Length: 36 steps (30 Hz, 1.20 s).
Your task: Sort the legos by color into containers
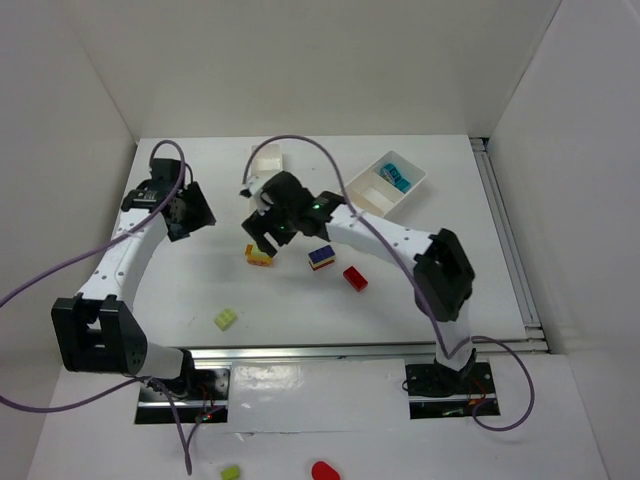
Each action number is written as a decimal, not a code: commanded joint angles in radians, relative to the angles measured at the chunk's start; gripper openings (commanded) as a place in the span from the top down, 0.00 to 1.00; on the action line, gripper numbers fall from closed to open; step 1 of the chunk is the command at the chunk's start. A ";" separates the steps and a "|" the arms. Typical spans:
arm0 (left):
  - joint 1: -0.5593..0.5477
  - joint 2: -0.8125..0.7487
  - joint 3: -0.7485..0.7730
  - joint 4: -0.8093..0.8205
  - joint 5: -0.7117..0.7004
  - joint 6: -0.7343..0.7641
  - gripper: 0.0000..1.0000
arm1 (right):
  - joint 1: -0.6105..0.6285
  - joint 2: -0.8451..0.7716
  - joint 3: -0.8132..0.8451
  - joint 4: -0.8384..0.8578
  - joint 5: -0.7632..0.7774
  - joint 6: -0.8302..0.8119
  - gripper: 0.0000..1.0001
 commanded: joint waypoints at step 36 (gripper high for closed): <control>0.147 -0.051 -0.070 0.211 0.559 0.177 0.24 | -0.140 0.189 0.206 -0.146 -0.442 -0.118 0.74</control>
